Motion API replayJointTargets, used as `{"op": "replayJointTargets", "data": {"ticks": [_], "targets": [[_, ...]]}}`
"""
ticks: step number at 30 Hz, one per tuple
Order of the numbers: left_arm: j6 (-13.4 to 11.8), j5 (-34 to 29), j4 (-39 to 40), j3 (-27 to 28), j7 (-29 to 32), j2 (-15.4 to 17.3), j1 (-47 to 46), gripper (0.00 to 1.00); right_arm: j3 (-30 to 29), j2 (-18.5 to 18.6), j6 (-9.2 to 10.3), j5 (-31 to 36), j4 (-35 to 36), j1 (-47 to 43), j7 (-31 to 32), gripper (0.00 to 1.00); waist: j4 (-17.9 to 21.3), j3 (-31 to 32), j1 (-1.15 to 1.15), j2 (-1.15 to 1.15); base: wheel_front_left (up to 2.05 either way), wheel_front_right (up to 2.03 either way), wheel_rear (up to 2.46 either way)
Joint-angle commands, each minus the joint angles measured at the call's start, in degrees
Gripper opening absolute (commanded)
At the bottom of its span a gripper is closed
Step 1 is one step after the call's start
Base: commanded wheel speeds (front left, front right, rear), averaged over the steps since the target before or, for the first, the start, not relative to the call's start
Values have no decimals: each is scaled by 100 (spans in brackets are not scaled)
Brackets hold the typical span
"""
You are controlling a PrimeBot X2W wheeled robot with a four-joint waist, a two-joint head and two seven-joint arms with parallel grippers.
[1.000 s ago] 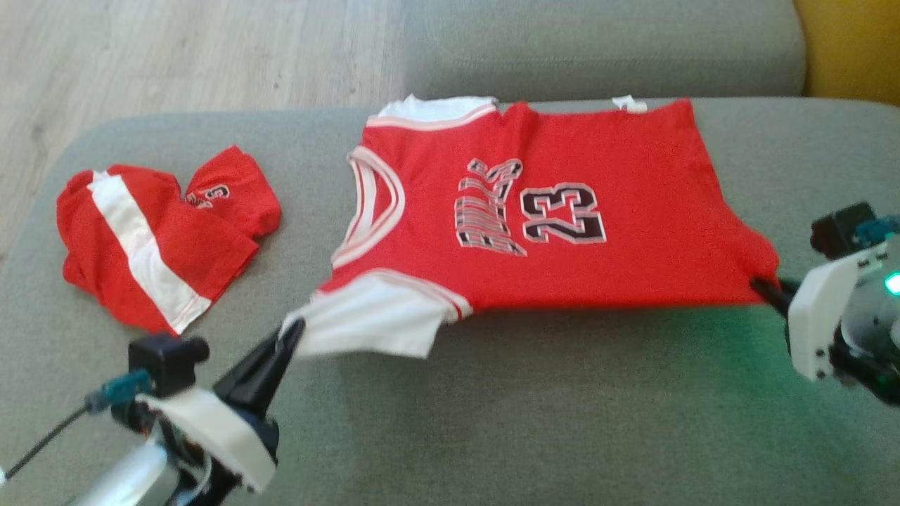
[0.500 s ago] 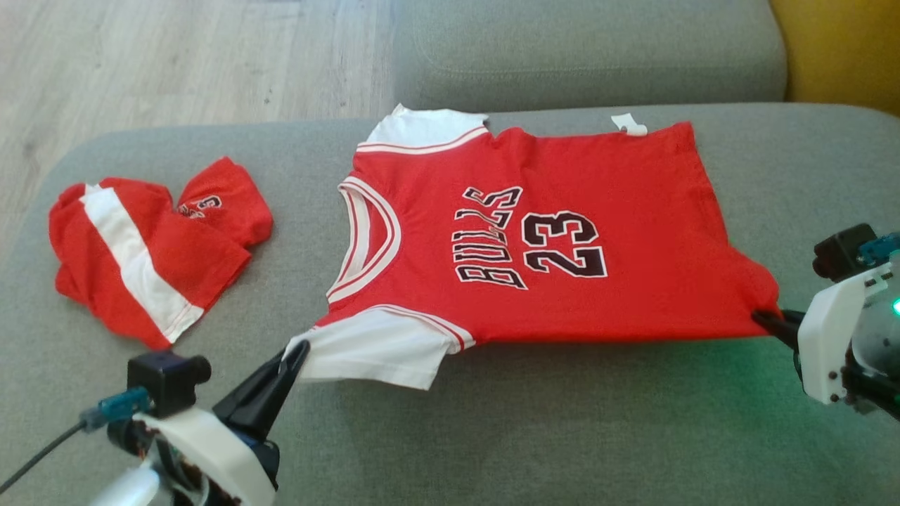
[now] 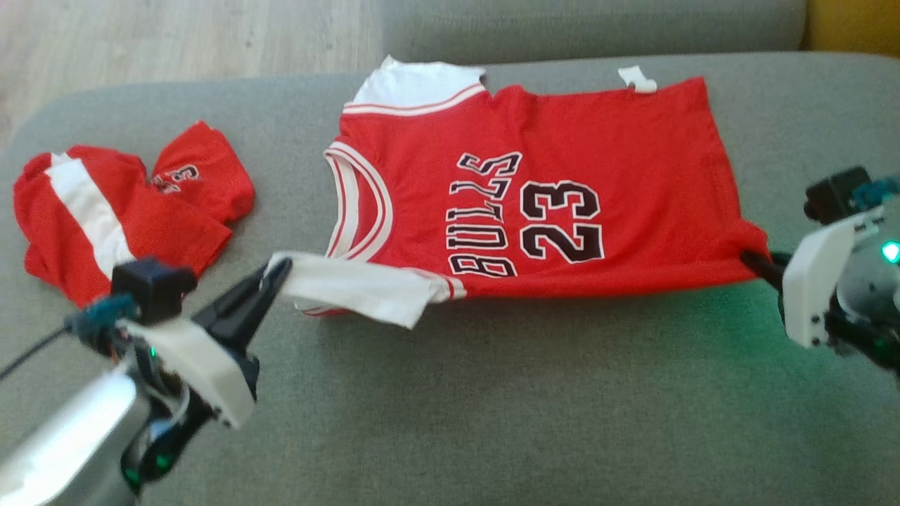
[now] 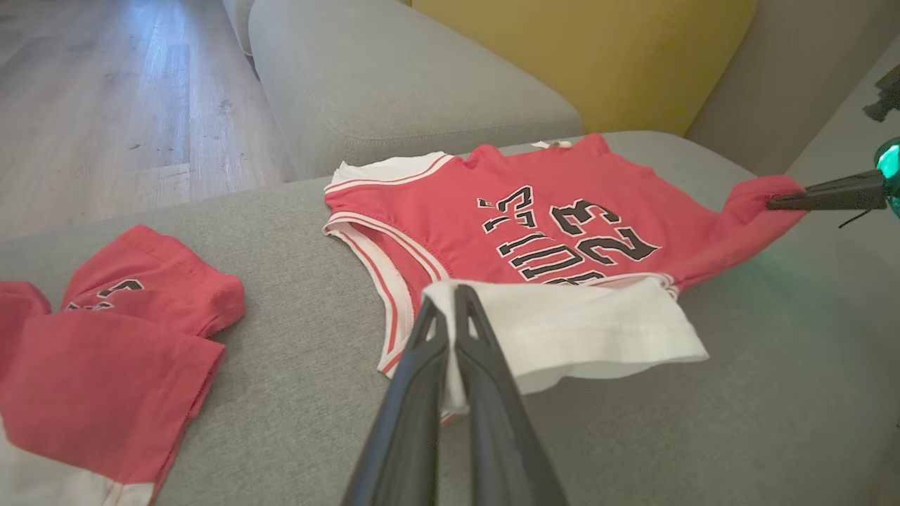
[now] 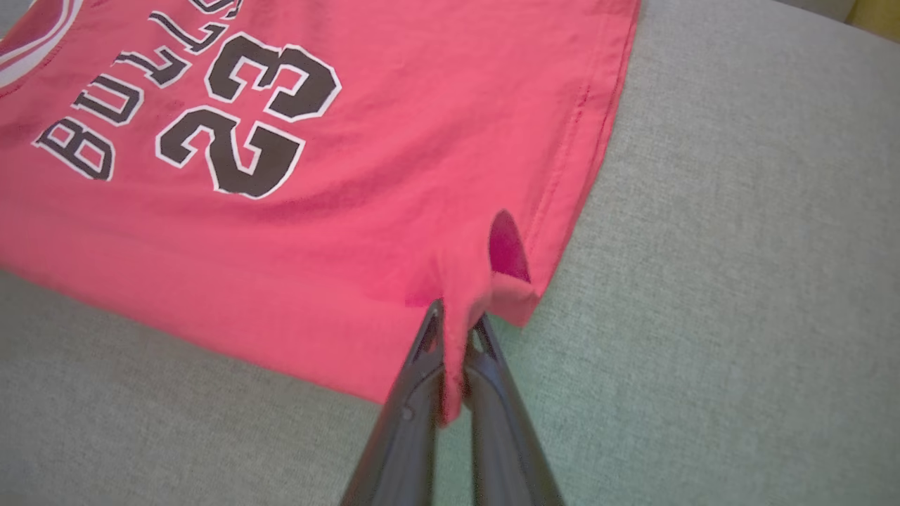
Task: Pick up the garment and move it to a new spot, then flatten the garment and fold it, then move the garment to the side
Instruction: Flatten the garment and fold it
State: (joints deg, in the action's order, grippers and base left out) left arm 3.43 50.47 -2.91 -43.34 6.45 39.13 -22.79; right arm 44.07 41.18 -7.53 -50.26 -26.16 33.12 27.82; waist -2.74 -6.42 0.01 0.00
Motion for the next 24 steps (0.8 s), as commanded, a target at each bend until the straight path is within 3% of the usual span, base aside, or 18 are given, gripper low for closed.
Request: {"op": "replayJointTargets", "data": {"ticks": [1,10,19,20,21,22,23,24], "targets": [[28,-62,61,255,17,178,-454,0,-87,81,4,60,65,175,10,0,16,-103,-1,0,0,0,0],[334,-431,-935,-71,318,-38,-1673,0,-107,-337,4,345,-452,861,250,0,85,-569,-1,0,0,0,0],[402,-580,-1831,-671,250,-314,-2711,0,-7,-519,4,520,-805,1500,443,0,131,-961,-1,0,0,0,0],[402,-579,-1916,-755,211,-340,-2810,0,5,-528,4,561,-832,1570,427,31,130,-999,-1,0,0,0,0],[403,-609,-2016,-819,139,-372,-2917,32,-5,-538,4,615,-878,1644,365,100,126,-1037,-1,0,0,0,0],[403,-648,-2124,-879,51,-417,-3022,80,-20,-559,4,675,-932,1719,292,100,118,-1074,-1,0,0,0,0],[404,-675,-2250,-912,-53,-474,-3123,100,-56,-594,4,718,-1006,1795,216,100,114,-1108,-1,0,0,0,0],[404,-695,-2394,-908,-180,-543,-3223,100,-118,-640,4,761,-1085,1886,98,100,109,-1141,-1,0,0,0,0]]}}
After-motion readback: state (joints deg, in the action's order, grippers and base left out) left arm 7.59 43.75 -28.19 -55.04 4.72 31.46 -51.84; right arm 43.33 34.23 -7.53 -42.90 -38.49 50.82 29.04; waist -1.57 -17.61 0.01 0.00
